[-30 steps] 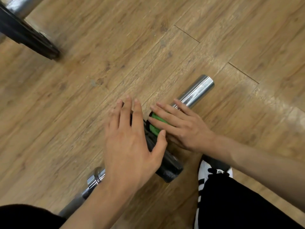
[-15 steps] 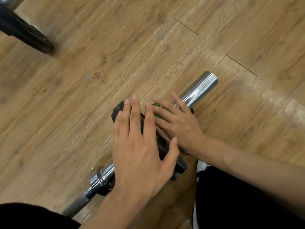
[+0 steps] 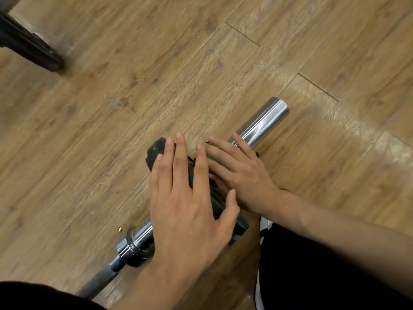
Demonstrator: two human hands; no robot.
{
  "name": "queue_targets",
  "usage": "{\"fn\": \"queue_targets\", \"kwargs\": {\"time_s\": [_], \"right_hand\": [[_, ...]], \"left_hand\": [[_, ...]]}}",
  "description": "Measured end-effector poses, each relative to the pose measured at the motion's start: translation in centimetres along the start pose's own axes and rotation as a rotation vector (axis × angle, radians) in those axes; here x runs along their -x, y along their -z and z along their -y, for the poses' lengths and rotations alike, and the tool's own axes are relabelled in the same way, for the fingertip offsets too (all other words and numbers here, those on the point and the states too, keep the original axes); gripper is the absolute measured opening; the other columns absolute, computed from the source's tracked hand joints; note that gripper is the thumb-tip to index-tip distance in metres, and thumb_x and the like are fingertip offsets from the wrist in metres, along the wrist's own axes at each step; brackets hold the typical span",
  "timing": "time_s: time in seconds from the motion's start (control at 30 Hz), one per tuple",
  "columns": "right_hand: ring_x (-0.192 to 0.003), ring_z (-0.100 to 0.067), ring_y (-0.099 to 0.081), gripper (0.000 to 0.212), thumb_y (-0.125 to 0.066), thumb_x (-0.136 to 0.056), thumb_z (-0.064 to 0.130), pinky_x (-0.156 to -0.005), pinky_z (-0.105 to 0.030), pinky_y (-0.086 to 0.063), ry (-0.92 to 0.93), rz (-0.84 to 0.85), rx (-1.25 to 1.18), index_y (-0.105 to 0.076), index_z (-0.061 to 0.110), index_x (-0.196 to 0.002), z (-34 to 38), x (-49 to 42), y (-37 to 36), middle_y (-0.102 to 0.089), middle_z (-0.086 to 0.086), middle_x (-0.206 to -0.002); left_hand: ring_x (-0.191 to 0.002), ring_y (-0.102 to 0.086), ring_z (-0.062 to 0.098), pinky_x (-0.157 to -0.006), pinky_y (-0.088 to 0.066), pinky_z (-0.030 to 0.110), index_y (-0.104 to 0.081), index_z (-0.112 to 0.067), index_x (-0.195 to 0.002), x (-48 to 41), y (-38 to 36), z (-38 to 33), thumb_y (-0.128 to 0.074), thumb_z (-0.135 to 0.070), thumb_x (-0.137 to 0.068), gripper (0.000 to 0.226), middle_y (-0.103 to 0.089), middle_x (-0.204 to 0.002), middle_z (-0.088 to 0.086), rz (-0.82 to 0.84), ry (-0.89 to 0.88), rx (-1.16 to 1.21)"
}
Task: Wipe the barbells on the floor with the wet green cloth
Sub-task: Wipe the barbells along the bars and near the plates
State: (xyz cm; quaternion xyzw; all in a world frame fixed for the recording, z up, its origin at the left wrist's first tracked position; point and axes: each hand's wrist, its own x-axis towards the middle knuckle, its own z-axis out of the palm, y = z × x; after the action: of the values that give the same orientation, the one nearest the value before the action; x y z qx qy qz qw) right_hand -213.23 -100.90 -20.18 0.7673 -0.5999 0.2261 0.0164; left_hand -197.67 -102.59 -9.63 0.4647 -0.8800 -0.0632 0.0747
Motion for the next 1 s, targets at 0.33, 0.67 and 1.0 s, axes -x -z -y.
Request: {"fn": "queue_targets", "kwargs": {"time_s": [0.33, 0.67, 1.0], "right_hand": [[-0.154, -0.032, -0.032, 0.042, -0.038, -0.113, 0.027, -0.127, -0.057, -0.007, -0.411, -0.093, 0.182, -0.061, 0.008, -0.143, -7.1, -1.7, 2.3, -0.047, -0.013, -0.158], [-0.155, -0.034, -0.028, 0.048, -0.037, -0.114, 0.036, -0.124, -0.061, 0.002, -0.146, -0.008, 0.199, -0.045, 0.015, -0.156, -6.4, -1.7, 1.5, -0.035, -0.013, -0.165], [-0.150, -0.031, -0.038, 0.049, -0.037, -0.114, 0.040, -0.126, -0.053, -0.018, 0.067, 0.015, 0.115, -0.045, 0.015, -0.155, -2.1, -1.9, -1.1, -0.045, -0.012, -0.160]], "left_hand": [[-0.154, -0.029, 0.040, -0.127, -0.020, 0.049, -0.047, 0.000, -0.152, -1.0, 0.0, 1.0, -0.048, -0.055, -0.095, 0.079, -0.033, -0.163, 0.028, -0.021, 0.014, 0.004], [-0.141, -0.042, 0.044, -0.116, -0.034, 0.056, -0.042, -0.008, -0.156, -2.9, 0.8, 2.8, -0.050, -0.054, -0.093, 0.079, -0.028, -0.166, 0.024, 0.008, 0.055, 0.104], [-0.143, -0.041, 0.037, -0.117, -0.033, 0.049, -0.033, -0.015, -0.161, -4.6, 0.9, 4.3, -0.049, -0.056, -0.090, 0.083, -0.037, -0.163, 0.017, 0.005, 0.111, 0.211]]}}
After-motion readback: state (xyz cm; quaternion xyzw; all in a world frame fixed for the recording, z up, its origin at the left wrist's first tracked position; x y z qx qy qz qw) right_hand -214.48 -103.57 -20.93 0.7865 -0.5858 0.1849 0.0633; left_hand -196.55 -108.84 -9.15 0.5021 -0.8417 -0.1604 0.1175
